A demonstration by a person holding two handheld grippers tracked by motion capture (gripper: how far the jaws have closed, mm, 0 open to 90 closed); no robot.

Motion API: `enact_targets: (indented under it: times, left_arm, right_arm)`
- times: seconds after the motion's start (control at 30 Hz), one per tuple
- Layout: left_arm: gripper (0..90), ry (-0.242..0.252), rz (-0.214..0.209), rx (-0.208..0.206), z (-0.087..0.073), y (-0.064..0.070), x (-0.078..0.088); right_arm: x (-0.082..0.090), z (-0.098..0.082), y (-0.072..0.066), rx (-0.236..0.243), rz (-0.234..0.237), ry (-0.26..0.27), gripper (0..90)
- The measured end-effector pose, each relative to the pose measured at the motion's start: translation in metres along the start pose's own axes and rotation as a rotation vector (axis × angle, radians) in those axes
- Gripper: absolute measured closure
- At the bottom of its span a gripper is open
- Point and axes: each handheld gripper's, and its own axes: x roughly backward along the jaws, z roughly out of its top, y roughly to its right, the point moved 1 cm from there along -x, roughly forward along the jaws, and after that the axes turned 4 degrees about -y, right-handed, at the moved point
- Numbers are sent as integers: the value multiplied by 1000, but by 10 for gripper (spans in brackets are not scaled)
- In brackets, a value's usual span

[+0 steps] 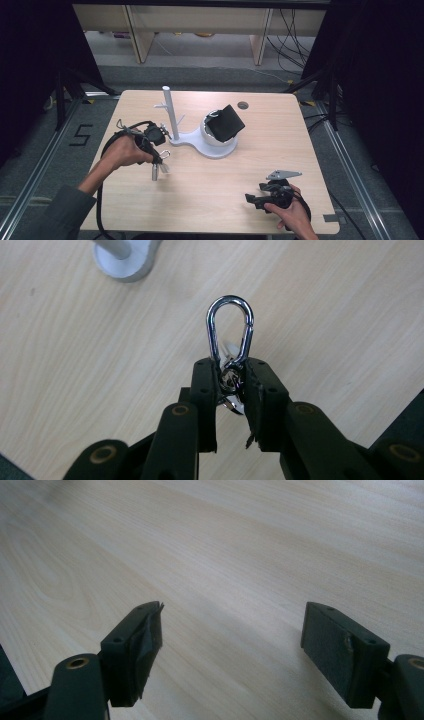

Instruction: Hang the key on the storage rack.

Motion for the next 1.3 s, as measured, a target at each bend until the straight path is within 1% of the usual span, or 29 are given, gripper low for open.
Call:
enact_targets:
  times: [0.07, 0.13, 0.17, 0.2, 0.23, 0.33, 0.37, 0.4, 0.47, 0.5, 0.53, 0.57, 0.6, 0.63, 0.67, 0.77, 0.83, 0.87, 0.9, 0.97, 1.0, 1.07, 1.1, 1.13, 1.2, 1.23, 1.27, 1.3]
  left_arm:
    - [752, 1, 11, 13, -1, -6, 5]
    - [751, 5, 16, 22, -2, -10, 10]
    - [752, -1, 19, 26, -2, -13, 14]
    - [751, -1, 17, 32, -2, -15, 17]
    - [752, 3, 22, 34, -2, -17, 19]
    - [752, 17, 34, 57, -1, -24, 28]
    - [751, 15, 37, 63, 0, -27, 31]
    - [751, 11, 43, 63, 0, -28, 32]
    - [752, 23, 41, 81, 1, -31, 35]
    - [751, 18, 41, 82, 1, -33, 38]
    - [751, 25, 48, 90, 1, -35, 40]
    - [751, 26, 47, 92, 1, -37, 42]
    - [751, 33, 50, 96, 0, -39, 44]
    - [751, 46, 50, 110, 0, -40, 47]
    - [751, 43, 50, 110, 0, -42, 48]
    - [751, 40, 68, 126, -1, -48, 56]
    - [752, 48, 69, 140, 0, -51, 60]
    - [751, 42, 77, 136, 0, -53, 63]
    - [752, 47, 78, 147, 0, -54, 65]
    - [751, 53, 84, 157, 1, -57, 69]
    - [752, 52, 85, 158, 2, -58, 70]
    - [751, 52, 89, 159, 3, -62, 74]
    - [751, 64, 89, 174, 4, -63, 76]
    - [751, 66, 93, 177, 5, -65, 78]
    - [751, 61, 101, 171, 7, -69, 81]
    - [751, 67, 103, 177, 8, -71, 82]
    - [751, 81, 111, 170, 10, -73, 83]
    - [751, 83, 113, 169, 11, -75, 84]
  right_arm:
    - [0, 0, 0, -4, -6, 3, 254]
    - [0, 0, 0, -5, 4, 3, 254]
    - [0, 0, 0, -2, -6, 3, 254]
    - [0, 0, 0, -3, 2, 2, 254]
    - [0, 0, 0, -5, -2, 2, 254]
    - [0, 0, -1, -4, -5, 2, 254]
    - [-2, 0, -1, -7, 8, 31, 254]
    - [1, 0, -1, 3, -21, -15, 254]
    - [0, 0, -1, -6, -2, 4, 254]
    - [0, 0, -1, -4, -5, 4, 254]
    - [0, 0, -1, -2, -2, 0, 254]
    - [0, 0, -1, 2, -10, -9, 254]
    - [0, 0, 0, 2, -9, -8, 254]
    - [0, 0, 0, -2, -6, 3, 254]
    - [-1, 0, 0, -7, 1, 3, 254]
    - [0, 0, 0, 0, 1, -1, 254]
    - [-1, 0, 0, -8, 1, 3, 254]
    - [-1, 0, 0, -8, 1, 4, 254]
    - [0, 0, 0, -1, 1, 0, 254]
    - [-1, 0, 0, -2, -1, 1, 254]
    - [-1, 0, 0, -8, 1, 4, 254]
    - [0, 0, 0, -3, -2, 2, 254]
    - [0, 0, 0, -1, 2, -1, 254]
    - [-1, 0, 0, -3, 0, 1, 254]
    - [-1, 0, 0, -4, 2, 1, 254]
    - [-1, 0, 0, -4, 5, -1, 254]
    - [0, 0, 0, 1, 8, -5, 254]
    - [-1, 0, 0, -3, 2, -2, 254]
